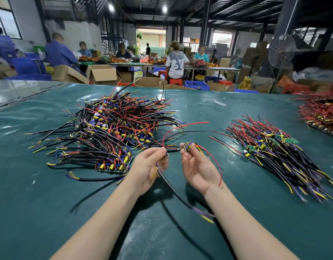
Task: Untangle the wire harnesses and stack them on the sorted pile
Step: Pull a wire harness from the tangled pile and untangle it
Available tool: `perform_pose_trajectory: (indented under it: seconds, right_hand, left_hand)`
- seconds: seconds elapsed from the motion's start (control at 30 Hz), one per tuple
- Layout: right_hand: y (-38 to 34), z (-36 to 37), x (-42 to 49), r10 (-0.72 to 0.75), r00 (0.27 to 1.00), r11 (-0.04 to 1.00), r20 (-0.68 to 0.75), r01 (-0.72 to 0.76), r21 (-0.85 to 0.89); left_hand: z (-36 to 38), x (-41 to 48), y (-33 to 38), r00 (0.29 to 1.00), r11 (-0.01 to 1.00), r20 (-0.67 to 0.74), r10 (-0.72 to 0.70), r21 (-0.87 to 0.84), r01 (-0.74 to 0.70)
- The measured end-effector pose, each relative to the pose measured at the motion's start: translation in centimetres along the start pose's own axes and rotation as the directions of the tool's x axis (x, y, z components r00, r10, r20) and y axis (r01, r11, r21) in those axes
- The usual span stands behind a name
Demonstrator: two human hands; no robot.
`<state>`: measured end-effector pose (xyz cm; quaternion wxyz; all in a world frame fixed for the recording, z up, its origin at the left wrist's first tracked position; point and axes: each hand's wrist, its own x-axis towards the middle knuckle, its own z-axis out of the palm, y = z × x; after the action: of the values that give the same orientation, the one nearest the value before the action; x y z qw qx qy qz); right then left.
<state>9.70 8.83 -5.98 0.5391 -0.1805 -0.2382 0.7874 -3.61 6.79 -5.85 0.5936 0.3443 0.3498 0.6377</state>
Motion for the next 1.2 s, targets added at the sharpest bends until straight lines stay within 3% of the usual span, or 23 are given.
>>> perform_pose_trajectory:
  seconds: [0.07, 0.17, 0.23, 0.27, 0.3, 0.33, 0.4, 0.43, 0.47, 0.5, 0.53, 0.6, 0.67, 0.7, 0.77, 0.83, 0.97, 1.03, 1.13, 1.2]
  right_hand:
    - [-0.4, -0.2, 0.0, -0.047, 0.998, 0.998, -0.047, 0.044, -0.05]
    - [-0.6, -0.7, 0.2, -0.149, 0.983, 0.965, -0.107, 0.121, -0.234]
    - [-0.6, -0.9, 0.1, -0.227, 0.967, 0.906, -0.111, 0.168, -0.388]
    - [-0.5, -1.0, 0.1, -0.276, 0.956, 0.854, -0.099, 0.196, -0.481]
    - [-0.3, -1.0, 0.1, -0.327, 0.941, 0.79, -0.087, 0.221, -0.572]
    - [0.0, -1.0, 0.2, -0.38, 0.923, 0.713, -0.063, 0.249, -0.655]
    - [0.6, -0.8, 0.2, -0.468, 0.884, 0.569, -0.012, 0.291, -0.769]
    - [0.8, -0.7, 0.2, -0.496, 0.869, 0.525, 0.003, 0.303, -0.795]
    - [0.9, -0.7, 0.2, -0.512, 0.859, 0.498, 0.017, 0.313, -0.809]
    - [0.9, -0.6, 0.2, -0.522, 0.852, 0.475, 0.037, 0.326, -0.818]
    - [0.9, -0.6, 0.3, -0.534, 0.842, 0.425, 0.075, 0.345, -0.837]
    - [0.7, -0.8, 0.4, -0.575, 0.788, 0.176, 0.22, 0.382, -0.907]
    - [0.6, -1.0, 0.4, -0.545, 0.747, -0.106, 0.38, 0.388, -0.916]
    - [0.6, -1.1, 0.4, -0.503, 0.748, -0.198, 0.433, 0.388, -0.9]
    - [0.6, -1.0, 0.3, -0.362, 0.799, -0.265, 0.481, 0.406, -0.875]
    - [0.9, -0.7, 0.1, -0.252, 0.852, -0.21, 0.459, 0.415, -0.885]
    - [0.1, -0.9, -0.1, -0.142, 0.96, 0.258, 0.24, 0.27, -0.928]
    - [-0.6, -1.2, -0.2, -0.06, 0.979, 0.422, 0.195, 0.202, -0.884]
    - [-0.8, -1.3, -0.1, -0.058, 0.985, 0.546, 0.165, 0.17, -0.82]
    - [-0.6, -1.3, 0.0, -0.107, 0.982, 0.564, 0.158, 0.191, -0.803]
  left_hand:
    - [-0.9, 0.5, 0.4, 0.989, 0.995, -0.12, 0.088, 0.055, -0.082]
    - [-2.7, 1.1, 0.0, 0.898, 0.867, -0.307, 0.315, 0.479, -0.14]
    - [-2.4, 1.1, -0.3, 0.925, 0.843, -0.273, 0.265, 0.532, -0.084]
    - [-2.0, 1.0, -0.5, 0.943, 0.781, -0.226, 0.245, 0.622, -0.054]
    - [-1.6, 1.0, -0.8, 0.952, 0.625, -0.163, 0.261, 0.78, -0.038]
    - [-1.4, 0.9, -1.3, 0.95, 0.396, -0.092, 0.298, 0.918, -0.035]
    - [-1.0, 0.1, -1.9, 0.916, -0.071, 0.031, 0.401, 0.997, -0.003]
    - [-0.7, -0.4, -2.0, 0.885, -0.2, 0.102, 0.454, 0.98, -0.01]
    - [-0.4, -0.8, -2.1, 0.845, -0.224, 0.177, 0.505, 0.972, -0.07]
    - [0.0, -1.1, -2.1, 0.804, -0.148, 0.229, 0.549, 0.973, -0.176]
    - [0.5, -1.2, -2.0, 0.775, 0.002, 0.254, 0.578, 0.95, -0.313]
    - [1.3, -1.4, -1.9, 0.798, 0.343, 0.236, 0.554, 0.809, -0.478]
    - [1.6, -1.1, -2.0, 0.891, 0.596, 0.151, 0.428, 0.694, -0.404]
    - [1.5, -0.9, -2.1, 0.938, 0.699, 0.1, 0.332, 0.642, -0.316]
    - [1.0, -0.4, -2.0, 0.99, 0.808, 0.06, 0.132, 0.571, -0.142]
    - [0.5, -0.2, -1.7, 0.998, 0.827, 0.058, 0.003, 0.561, -0.035]
    - [0.0, -0.5, -1.4, 0.976, 0.892, 0.124, -0.182, 0.438, 0.11]
    - [-0.1, -0.7, -1.2, 0.955, 0.918, 0.18, -0.237, 0.362, 0.159]
    - [-0.3, -0.7, -0.7, 0.935, 0.932, 0.24, -0.262, 0.316, 0.18]
    - [-0.3, -0.6, -0.7, 0.942, 0.937, 0.203, -0.266, 0.284, 0.203]
